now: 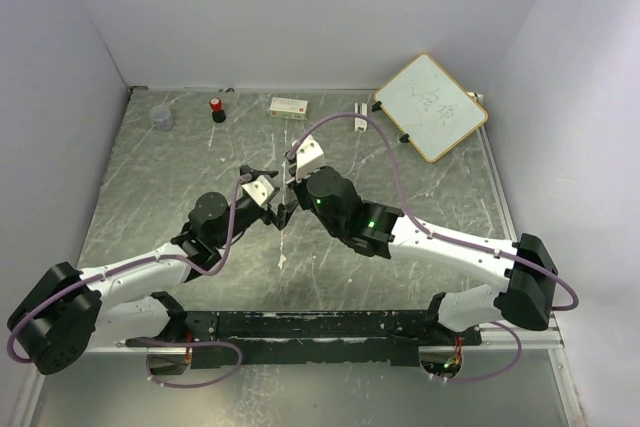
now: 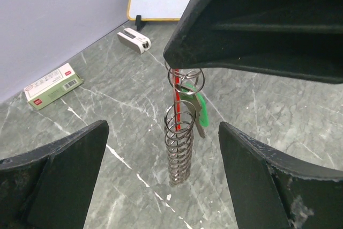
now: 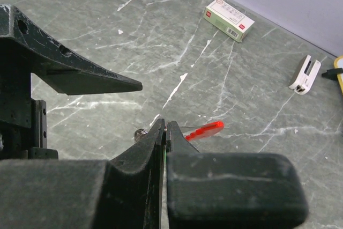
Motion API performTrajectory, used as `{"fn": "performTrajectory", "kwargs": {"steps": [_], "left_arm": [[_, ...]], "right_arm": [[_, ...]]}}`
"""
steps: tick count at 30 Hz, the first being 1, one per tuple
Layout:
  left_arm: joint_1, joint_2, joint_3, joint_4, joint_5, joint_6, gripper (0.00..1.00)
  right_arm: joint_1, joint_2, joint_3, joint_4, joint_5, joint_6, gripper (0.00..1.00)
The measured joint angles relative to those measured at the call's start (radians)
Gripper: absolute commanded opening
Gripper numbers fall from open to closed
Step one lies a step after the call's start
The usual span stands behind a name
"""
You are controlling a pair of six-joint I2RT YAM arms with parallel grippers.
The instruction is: Remove the keys from the keyring
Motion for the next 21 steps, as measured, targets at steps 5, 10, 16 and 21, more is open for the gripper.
{"fn": "performTrajectory", "kwargs": {"steps": [5,10,16,21], "left_arm": [[-0.004,0.003,-0.014,0.016,-0.024,0.028,0.72],[-0.005,0.013,-0.022,0.026,-0.035,0.042,0.75],[-0.006,0.033,-0.022,0.042,-0.039,0.05,0.66],[-0.009,0.041,-0.022,0.05,-0.046,0.061,0.54]], "right_arm": [[0.009,-0.009,0.0,0.0,0.0,0.0,0.0],[0.022,-0.019,0.0,0.0,0.0,-0.002,0.0],[0.04,-0.019,0.002,0.0,0.001,-0.007,0.0],[0.052,-0.019,0.012,-0.001,0.002,-0.011,0.0]]}}
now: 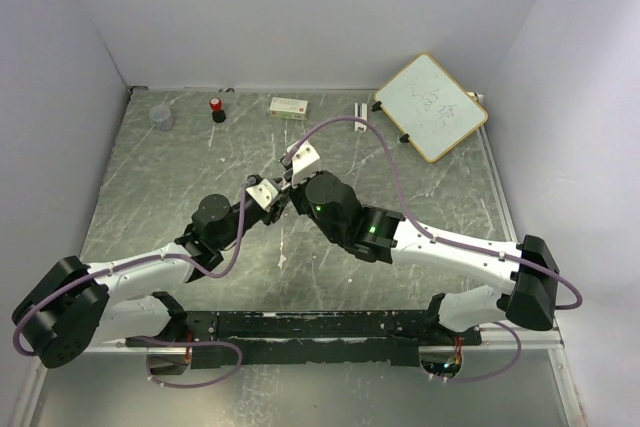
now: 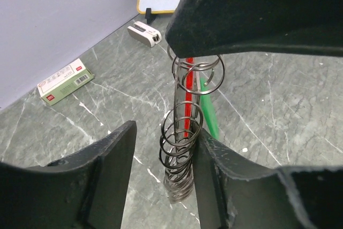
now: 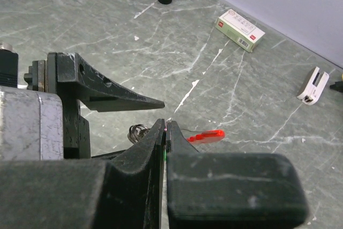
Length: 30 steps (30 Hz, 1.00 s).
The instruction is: Remove the keys from the keyring
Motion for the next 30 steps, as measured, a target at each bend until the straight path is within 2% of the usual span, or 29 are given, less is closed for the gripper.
{"fn": "performTrajectory", "kwargs": {"steps": [5,7,11,12,14,17,21,23,27,30], "left_arm": [[0.0,0.0,0.0,0.005,-0.005,0.018,0.55],[0.0,0.0,0.0,0.005,-0.006,0.026,0.5],[-0.001,-0.002,0.0,0.002,-0.014,0.045,0.18],[-0.002,-0.006,0.0,-0.003,-0.02,0.053,0.12],[-0.002,-0.019,0.001,-0.012,-0.028,0.066,0.07],[-0.009,-0.042,0.004,-0.042,-0.045,0.089,0.15],[-0.009,-0.07,0.022,-0.094,-0.063,0.117,0.38],[-0.009,-0.084,0.027,-0.114,-0.069,0.123,0.45],[-0.009,-0.103,0.029,-0.138,-0.069,0.127,0.51],[-0.009,-0.11,0.028,-0.139,-0.069,0.127,0.51]], "right_arm": [[0.006,0.0,0.006,0.0,0.003,-0.005,0.0],[0.007,0.0,0.006,0.0,0.006,-0.005,0.0],[0.011,0.0,0.006,0.0,0.011,-0.009,0.0],[0.011,0.0,0.006,0.0,0.013,-0.01,0.0],[0.012,0.0,0.006,0.002,0.018,-0.014,0.0],[0.014,-0.001,0.006,0.016,0.027,-0.022,0.0],[0.015,-0.001,0.006,0.037,0.041,-0.039,0.0],[0.016,-0.001,0.006,0.043,0.05,-0.048,0.0],[0.016,-0.001,0.006,0.047,0.066,-0.062,0.0],[0.016,-0.001,0.006,0.049,0.069,-0.068,0.0]]}}
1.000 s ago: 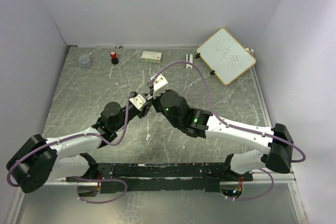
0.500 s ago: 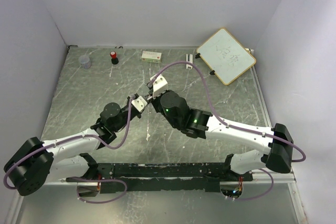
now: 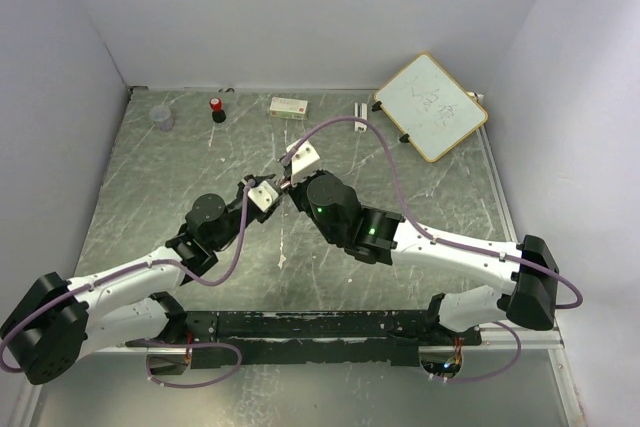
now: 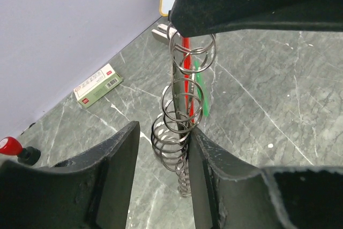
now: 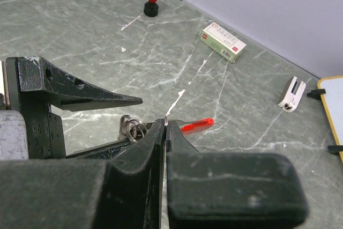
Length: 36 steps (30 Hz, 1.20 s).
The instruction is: Remove the keys from the keyring
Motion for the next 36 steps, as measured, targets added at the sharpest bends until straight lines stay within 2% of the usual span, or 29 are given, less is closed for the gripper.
{"fn": "performTrajectory", "kwargs": {"steps": [5,14,19,27,36], "left_arm": [[0.0,-0.002,0.0,0.001,0.0,0.0,0.51],[0.0,0.001,-0.007,0.01,0.025,-0.001,0.71],[0.001,-0.006,-0.029,0.01,0.044,-0.008,0.75],[0.0,-0.028,-0.034,0.017,0.048,-0.008,0.71],[0.0,-0.028,-0.035,0.045,0.011,-0.008,0.6]], "right_arm": [[0.0,0.0,0.003,0.001,-0.001,0.0,0.0],[0.004,0.0,0.013,0.001,0.0,-0.003,0.0],[0.006,0.0,0.013,0.001,0.001,-0.003,0.0],[0.013,0.0,0.013,0.001,0.001,-0.003,0.0],[0.023,0.0,0.017,0.001,0.001,-0.003,0.0]]}}
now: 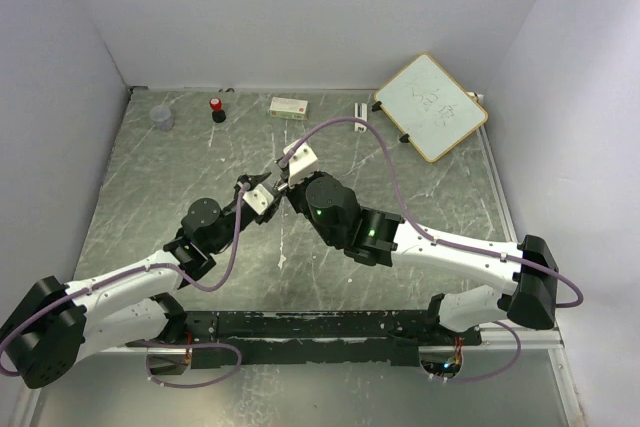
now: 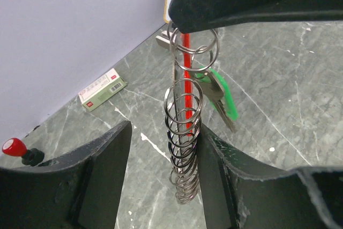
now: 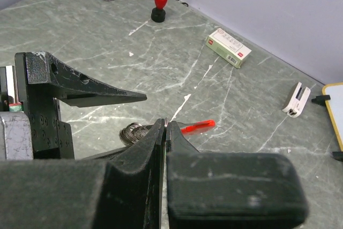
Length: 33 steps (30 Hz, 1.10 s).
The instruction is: Remove the keys from the keyring
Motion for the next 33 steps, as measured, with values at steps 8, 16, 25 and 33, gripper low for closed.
{"fn": "performTrajectory", "kwargs": {"steps": [8,16,25,33], "left_arm": [[0.0,0.0,-0.005,0.021,-0.032,0.001,0.56],[0.0,0.006,-0.005,0.042,-0.025,0.0,0.58],[0.0,0.032,-0.005,0.064,-0.009,-0.005,0.07],[-0.002,0.033,0.0,0.061,-0.003,-0.005,0.07]], "right_arm": [[0.005,0.0,0.001,0.0,0.0,0.0,0.0],[0.008,0.012,0.005,0.001,-0.004,0.0,0.0],[0.013,0.019,0.009,0.006,-0.017,0.0,0.0],[0.014,0.019,0.011,0.02,-0.006,-0.004,0.0]]}}
